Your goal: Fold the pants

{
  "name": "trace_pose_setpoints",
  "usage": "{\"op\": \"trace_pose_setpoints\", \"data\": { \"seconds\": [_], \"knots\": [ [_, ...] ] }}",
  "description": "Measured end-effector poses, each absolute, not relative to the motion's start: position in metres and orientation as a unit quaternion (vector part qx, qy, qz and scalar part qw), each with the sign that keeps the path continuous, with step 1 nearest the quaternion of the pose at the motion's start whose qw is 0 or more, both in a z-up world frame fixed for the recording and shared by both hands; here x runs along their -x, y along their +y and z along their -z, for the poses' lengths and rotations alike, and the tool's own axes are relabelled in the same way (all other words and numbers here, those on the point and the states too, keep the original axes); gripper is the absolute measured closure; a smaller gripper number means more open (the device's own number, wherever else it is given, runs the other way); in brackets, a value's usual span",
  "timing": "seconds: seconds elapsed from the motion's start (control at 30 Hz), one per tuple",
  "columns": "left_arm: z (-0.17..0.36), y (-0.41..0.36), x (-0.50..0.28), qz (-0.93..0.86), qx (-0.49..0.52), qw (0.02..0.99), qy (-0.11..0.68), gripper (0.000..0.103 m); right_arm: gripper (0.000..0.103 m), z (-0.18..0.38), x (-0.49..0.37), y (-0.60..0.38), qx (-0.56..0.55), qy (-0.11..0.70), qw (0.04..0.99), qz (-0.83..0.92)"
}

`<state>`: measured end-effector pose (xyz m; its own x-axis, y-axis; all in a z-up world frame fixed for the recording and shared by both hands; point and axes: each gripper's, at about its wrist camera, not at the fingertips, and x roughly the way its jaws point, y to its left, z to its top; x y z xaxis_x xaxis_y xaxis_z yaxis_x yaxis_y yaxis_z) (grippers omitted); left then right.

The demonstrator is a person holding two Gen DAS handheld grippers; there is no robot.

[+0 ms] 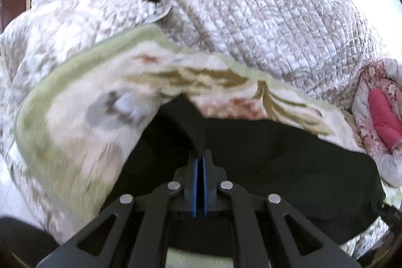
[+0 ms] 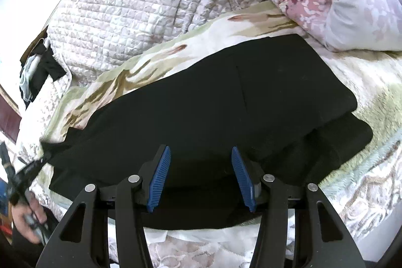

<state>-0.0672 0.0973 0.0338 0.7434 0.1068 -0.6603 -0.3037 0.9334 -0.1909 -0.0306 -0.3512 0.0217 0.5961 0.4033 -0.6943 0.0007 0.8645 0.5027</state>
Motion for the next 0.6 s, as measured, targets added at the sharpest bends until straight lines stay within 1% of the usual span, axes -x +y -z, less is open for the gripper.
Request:
{"op": "trace_pose_setpoints", "data": {
  "seconds": [0.07, 0.2, 0.27, 0.3, 0.33, 0.5, 0.6],
  "knots": [
    [-0.022, 0.099, 0.069, -0.104, 0.153, 0.916, 0.357, 0.098, 0.052, -0.021, 0.032, -0.351, -0.236, 0.436, 0.861, -0.114],
    [-0.005, 0.117, 0.070, -0.091, 0.220, 0.892, 0.384, 0.095, 0.051, -0.019, 0.039, -0.351, -0.248, 0.438, 0.858, -0.105],
    [-0.002, 0.123, 0.071, -0.090, 0.244, 0.885, 0.387, 0.085, 0.051, -0.016, 0.043, -0.354, -0.258, 0.438, 0.856, -0.098],
    [0.000, 0.125, 0.072, -0.095, 0.256, 0.880, 0.388, 0.076, 0.050, -0.015, 0.045, -0.355, -0.261, 0.439, 0.855, -0.093],
    [0.001, 0.127, 0.073, -0.095, 0.263, 0.879, 0.386, 0.069, 0.050, -0.013, 0.048, -0.357, -0.266, 0.440, 0.853, -0.088],
    [0.003, 0.131, 0.068, -0.091, 0.275, 0.878, 0.380, 0.068, 0.050, -0.009, 0.055, -0.369, -0.285, 0.435, 0.852, -0.063],
    [0.003, 0.129, 0.059, -0.090, 0.266, 0.880, 0.383, 0.070, 0.050, -0.006, 0.055, -0.383, -0.316, 0.429, 0.845, -0.043]
  ]
}}
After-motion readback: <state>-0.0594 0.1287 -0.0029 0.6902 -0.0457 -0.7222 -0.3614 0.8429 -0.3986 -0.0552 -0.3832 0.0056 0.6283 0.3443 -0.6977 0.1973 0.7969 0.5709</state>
